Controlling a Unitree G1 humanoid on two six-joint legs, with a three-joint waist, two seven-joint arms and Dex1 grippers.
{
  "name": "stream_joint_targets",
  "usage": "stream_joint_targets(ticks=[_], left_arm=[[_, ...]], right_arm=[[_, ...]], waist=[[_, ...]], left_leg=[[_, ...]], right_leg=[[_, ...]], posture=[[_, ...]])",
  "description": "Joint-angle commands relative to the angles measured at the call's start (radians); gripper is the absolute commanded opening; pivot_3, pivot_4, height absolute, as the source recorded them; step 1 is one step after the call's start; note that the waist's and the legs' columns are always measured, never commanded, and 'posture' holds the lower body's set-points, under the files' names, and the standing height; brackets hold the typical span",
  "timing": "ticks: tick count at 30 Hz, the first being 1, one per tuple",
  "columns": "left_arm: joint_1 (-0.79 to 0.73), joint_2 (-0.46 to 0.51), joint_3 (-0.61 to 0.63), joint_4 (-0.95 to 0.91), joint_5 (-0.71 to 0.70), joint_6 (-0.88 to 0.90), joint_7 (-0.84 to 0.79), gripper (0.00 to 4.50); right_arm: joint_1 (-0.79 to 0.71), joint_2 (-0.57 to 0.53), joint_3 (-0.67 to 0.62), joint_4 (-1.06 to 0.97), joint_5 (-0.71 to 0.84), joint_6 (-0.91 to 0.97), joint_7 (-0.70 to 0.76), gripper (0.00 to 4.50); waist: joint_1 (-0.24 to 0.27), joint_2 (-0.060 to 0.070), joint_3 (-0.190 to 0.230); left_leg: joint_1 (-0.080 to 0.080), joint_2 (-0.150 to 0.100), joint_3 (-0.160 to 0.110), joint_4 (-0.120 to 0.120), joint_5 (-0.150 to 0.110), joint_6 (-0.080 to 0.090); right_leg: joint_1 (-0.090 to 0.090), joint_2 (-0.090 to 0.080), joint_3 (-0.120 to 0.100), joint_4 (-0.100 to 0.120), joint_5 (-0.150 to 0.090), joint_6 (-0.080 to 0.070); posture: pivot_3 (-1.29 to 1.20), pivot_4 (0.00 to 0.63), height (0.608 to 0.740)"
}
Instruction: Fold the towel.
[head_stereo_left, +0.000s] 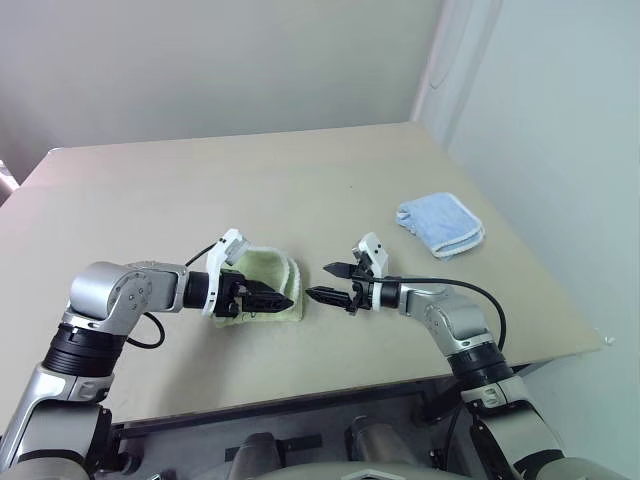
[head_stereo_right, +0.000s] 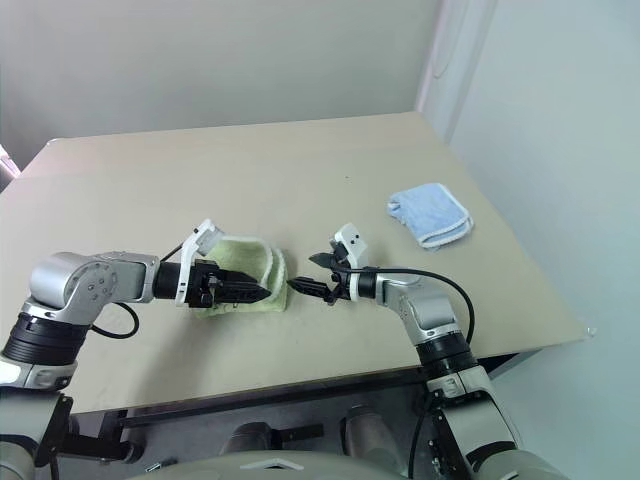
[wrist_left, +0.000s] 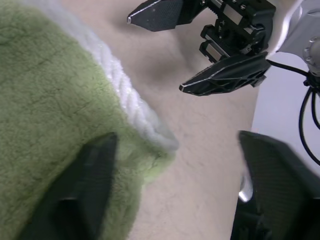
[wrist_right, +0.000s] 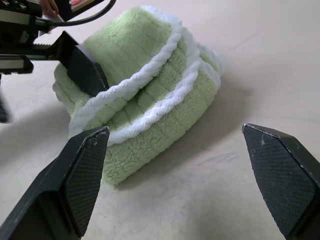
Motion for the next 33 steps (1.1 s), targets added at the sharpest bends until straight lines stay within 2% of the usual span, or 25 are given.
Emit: stream_joint_targets(ticks=[1, 5, 9, 12, 15, 18, 23, 28, 33], left_arm=[[-0.02, 0.031, 0.099, -0.045, -0.049, -0.004, -0.034, 4.29], [-0.024, 0.047, 0.157, -0.011, -0.007, -0.072, -0.017, 4.29], [0.018, 0.047, 0.183, 0.044, 0.129, -0.325, -0.007, 4.29], [0.05, 0.053, 0.15, 0.079, 0.189, -0.47, -0.096, 4.29], [0.054, 0.017, 0.092, 0.159, 0.302, -0.685, -0.142, 4.29], [0.034, -0.024, 0.044, 0.22, 0.379, -0.828, -0.181, 4.29], [-0.007, -0.066, -0.041, 0.361, 0.484, -0.989, -0.279, 4.29], [-0.04, -0.129, -0.111, 0.551, 0.626, -1.207, -0.273, 4.29], [-0.022, -0.194, -0.113, 0.616, 0.65, -1.291, -0.279, 4.29]], right_arm=[[-0.008, 0.006, -0.007, -0.007, 0.002, -0.018, 0.001, 4.5], [-0.015, 0.012, -0.005, 0.001, 0.001, -0.021, 0.001, 4.5], [-0.026, 0.016, -0.006, 0.016, -0.004, -0.042, 0.007, 4.5], [-0.032, 0.014, -0.003, 0.026, -0.006, -0.061, 0.026, 4.5], [-0.04, 0.012, -0.002, 0.022, 0.004, -0.062, 0.053, 4.5], [-0.039, 0.011, -0.008, -0.003, 0.027, -0.053, 0.089, 4.5], [-0.041, 0.013, -0.053, -0.06, 0.12, 0.023, 0.119, 4.5], [-0.034, -0.009, -0.049, -0.083, 0.119, 0.052, 0.108, 4.5], [-0.024, -0.014, -0.052, -0.095, 0.116, 0.06, 0.088, 4.5]], waist=[[-0.001, 0.0, 0.0], [0.0, 0.0, 0.0], [0.0, 0.0, 0.0], [0.001, 0.0, 0.0], [0.006, 0.0, 0.0], [0.008, 0.0, 0.0], [0.005, 0.0, 0.0], [0.006, 0.0, 0.0], [0.007, 0.0, 0.0]], left_leg=[[0.0, 0.0, 0.0, 0.0, 0.0, 0.0], [0.001, 0.0, 0.0, 0.0, 0.0, 0.0], [0.002, 0.0, 0.0, 0.0, 0.0, 0.0], [0.002, 0.0, 0.001, 0.0, 0.0, 0.0], [0.002, 0.0, 0.001, 0.0, 0.0, 0.0], [0.002, 0.0, 0.001, 0.0, 0.0, 0.0], [0.002, 0.0, 0.001, 0.0, 0.0, 0.0], [0.003, 0.0, 0.001, 0.0, 0.0, 0.0], [0.003, 0.0, 0.001, 0.0, 0.0, 0.0]], right_leg=[[0.0, 0.0, 0.0, 0.0, 0.0, 0.0], [0.0, 0.0, 0.0, 0.0, 0.0, 0.0], [0.001, 0.0, 0.0, 0.0, 0.0, 0.0], [0.002, 0.0, 0.001, -0.001, 0.0, 0.0], [0.002, 0.0, 0.001, -0.001, 0.0, -0.001], [0.003, 0.0, 0.001, -0.001, 0.0, -0.001], [0.003, 0.0, 0.001, -0.001, 0.0, 0.0], [0.003, 0.0, 0.001, -0.001, 0.0, 0.0], [0.004, 0.0, 0.001, -0.001, 0.0, 0.0]], posture=[[0.0, 0.0, 0.74], [0.0, 0.0, 0.74], [0.0, 0.0, 0.74], [0.0, 0.0, 0.74], [0.0, 0.0, 0.74], [0.0, 0.0, 0.74], [0.0, 0.0, 0.74], [0.0, 0.0, 0.74], [0.0, 0.0, 0.74]])
